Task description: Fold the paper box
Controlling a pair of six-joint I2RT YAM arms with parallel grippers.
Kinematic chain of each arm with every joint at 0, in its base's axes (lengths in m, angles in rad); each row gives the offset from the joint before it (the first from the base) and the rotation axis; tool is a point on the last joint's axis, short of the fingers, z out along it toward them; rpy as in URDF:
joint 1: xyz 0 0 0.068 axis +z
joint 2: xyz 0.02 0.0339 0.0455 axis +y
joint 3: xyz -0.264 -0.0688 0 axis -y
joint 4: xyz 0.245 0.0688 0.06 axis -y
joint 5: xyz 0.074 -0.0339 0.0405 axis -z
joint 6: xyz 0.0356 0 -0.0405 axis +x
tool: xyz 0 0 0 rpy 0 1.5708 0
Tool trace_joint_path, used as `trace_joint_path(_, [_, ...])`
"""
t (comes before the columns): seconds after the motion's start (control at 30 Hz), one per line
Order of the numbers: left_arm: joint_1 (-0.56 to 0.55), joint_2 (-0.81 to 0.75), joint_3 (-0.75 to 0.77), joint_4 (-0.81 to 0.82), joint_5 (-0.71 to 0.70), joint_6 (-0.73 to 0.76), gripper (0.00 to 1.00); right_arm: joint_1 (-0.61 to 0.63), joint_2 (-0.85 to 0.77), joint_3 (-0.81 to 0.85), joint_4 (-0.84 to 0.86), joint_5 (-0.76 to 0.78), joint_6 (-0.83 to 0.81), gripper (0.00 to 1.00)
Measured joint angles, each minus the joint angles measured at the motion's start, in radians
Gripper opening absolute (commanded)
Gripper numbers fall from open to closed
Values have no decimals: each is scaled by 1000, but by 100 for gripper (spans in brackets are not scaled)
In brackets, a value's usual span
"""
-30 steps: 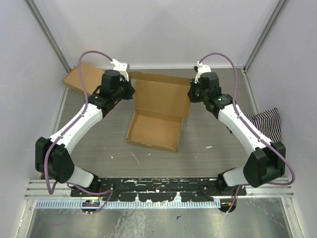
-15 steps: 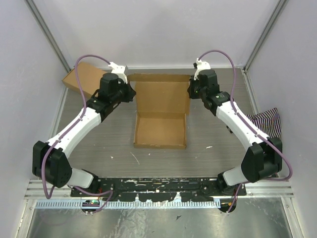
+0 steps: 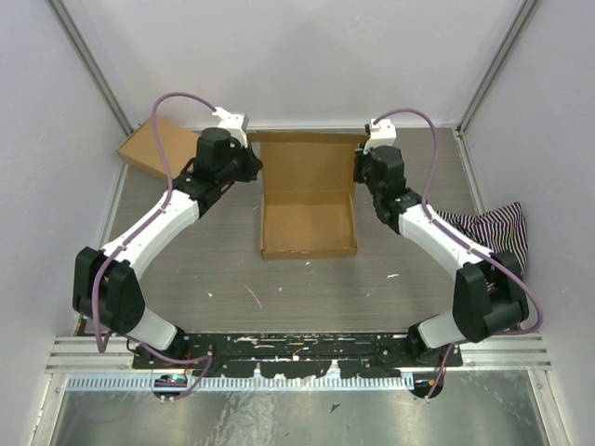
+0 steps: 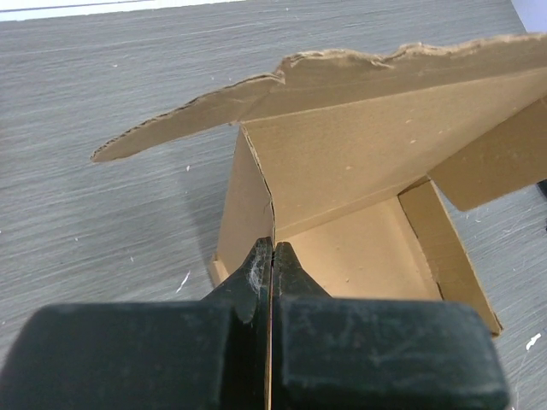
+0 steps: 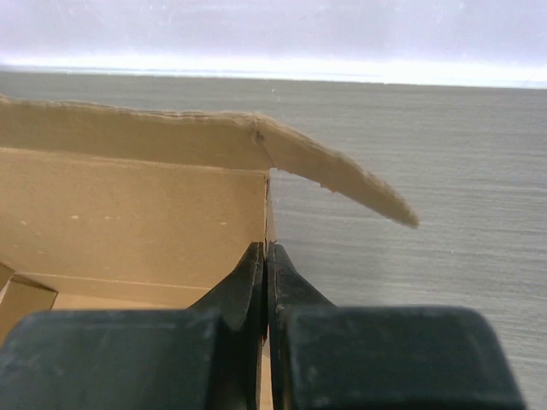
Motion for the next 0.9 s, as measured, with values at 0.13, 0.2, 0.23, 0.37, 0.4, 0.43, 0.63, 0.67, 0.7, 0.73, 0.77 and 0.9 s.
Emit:
trace_joint_path(0.13, [-3, 19, 8, 18, 0, 15, 0, 20, -1, -109, 188, 62, -8, 1])
trace_joint_path(0.2, [-4, 26, 8, 24, -1, 23, 0, 26, -1, -148, 264, 82, -14, 1])
trace_joint_path(0.23, [-5, 29, 8, 27, -1, 26, 0, 27, -1, -161, 290, 90, -16, 1])
trace_joint_path(0.37, [-9, 28, 4, 30, -2, 32, 0, 33, -2, -204, 372, 113, -16, 1])
trace_joint_path(0.4, [-11, 24, -5, 38, -3, 34, 0, 37, -5, -214, 385, 120, -13, 2])
trace_joint_path(0.43, [-13, 14, -18, 41, -6, 34, 0, 40, -11, -224, 392, 126, -10, 2])
trace_joint_path(0.63, [-32, -58, -99, 43, -21, 34, 0, 87, -80, -292, 399, 166, 3, 2])
trace_joint_path(0.67, [-36, -69, -110, 43, -25, 34, 0, 93, -89, -301, 399, 171, 2, 2])
trace_joint_path(0.7, [-41, -78, -117, 42, -29, 34, 0, 98, -98, -309, 398, 178, 3, 2])
trace_joint_path(0.73, [-47, -87, -126, 42, -34, 34, 0, 104, -107, -316, 396, 183, 5, 2])
trace_joint_path(0.77, [-55, -98, -137, 42, -39, 34, 0, 108, -115, -321, 393, 188, 7, 2])
trace_joint_path(0.9, [-80, -132, -175, 39, -58, 34, 0, 126, -161, -363, 386, 204, 23, 2])
